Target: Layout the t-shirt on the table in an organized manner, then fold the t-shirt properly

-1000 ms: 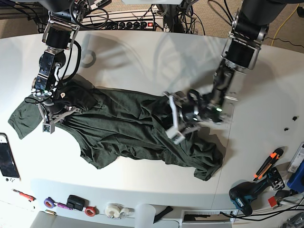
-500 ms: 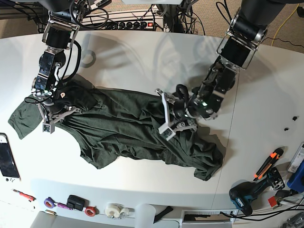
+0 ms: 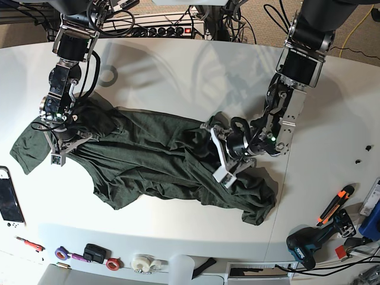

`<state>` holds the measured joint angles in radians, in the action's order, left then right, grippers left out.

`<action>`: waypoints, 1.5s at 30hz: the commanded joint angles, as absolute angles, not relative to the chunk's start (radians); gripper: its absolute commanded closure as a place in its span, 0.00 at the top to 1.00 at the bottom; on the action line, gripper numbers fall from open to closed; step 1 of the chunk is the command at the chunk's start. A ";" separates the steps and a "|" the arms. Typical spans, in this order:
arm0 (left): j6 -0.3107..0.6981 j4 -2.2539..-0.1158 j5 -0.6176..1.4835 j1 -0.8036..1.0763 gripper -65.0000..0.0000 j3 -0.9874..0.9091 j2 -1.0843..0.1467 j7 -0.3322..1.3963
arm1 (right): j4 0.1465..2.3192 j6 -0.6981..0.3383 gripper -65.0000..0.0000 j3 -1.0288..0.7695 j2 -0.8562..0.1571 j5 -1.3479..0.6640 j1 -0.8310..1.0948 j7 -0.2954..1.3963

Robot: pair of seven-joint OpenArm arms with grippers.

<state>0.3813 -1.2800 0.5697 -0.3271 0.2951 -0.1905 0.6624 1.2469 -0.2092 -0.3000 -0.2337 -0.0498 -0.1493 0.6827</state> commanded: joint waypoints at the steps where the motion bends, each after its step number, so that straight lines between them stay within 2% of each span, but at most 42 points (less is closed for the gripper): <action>1: 0.373 -1.297 0.574 -0.352 0.40 0.292 -0.177 0.629 | 1.236 -0.197 0.00 -0.303 -0.244 -0.004 -0.133 0.793; 6: 0.354 -1.296 0.487 -0.352 0.40 0.292 -0.112 0.620 | 1.236 -0.197 0.00 -0.303 -0.244 -0.006 -0.133 0.794; 10: 0.339 -1.293 0.455 -0.351 0.50 0.292 -0.063 0.643 | 1.236 -0.197 0.00 -0.303 -0.244 -0.007 -0.133 0.803; 19: 0.258 -1.290 0.290 -0.344 0.50 0.292 -0.046 0.617 | 1.236 -0.197 0.00 -0.303 -0.243 -0.007 -0.133 0.806; 25: 0.245 -1.290 0.283 -0.300 0.50 0.295 -0.044 0.588 | 1.236 -0.197 0.00 -0.303 -0.243 -0.007 -0.133 0.806; 27: 0.200 -1.290 0.267 -0.288 0.45 0.313 -0.045 0.566 | 1.236 -0.197 0.00 -0.303 -0.244 -0.007 -0.133 0.806; 28: 0.190 -1.290 0.247 -0.284 0.39 0.323 -0.045 0.550 | 1.236 -0.197 0.00 -0.303 -0.244 -0.007 -0.133 0.807; 32: 0.175 -1.290 0.207 -0.281 0.00 0.348 -0.045 0.503 | 1.236 -0.197 0.00 -0.303 -0.244 -0.007 -0.133 0.808; 38: 0.184 -1.308 0.212 -0.294 0.00 0.347 -0.070 0.515 | 1.236 -0.197 0.00 -0.303 -0.244 -0.006 -0.133 0.807; 42: 0.183 -1.368 0.249 -0.293 0.00 0.347 -0.135 0.558 | 1.236 -0.196 0.00 -0.303 -0.244 0.029 -0.133 0.804; 45: 0.183 -1.427 0.279 -0.279 0.00 0.347 -0.204 0.568 | 1.236 -0.152 0.00 -0.303 -0.245 0.055 -0.133 0.802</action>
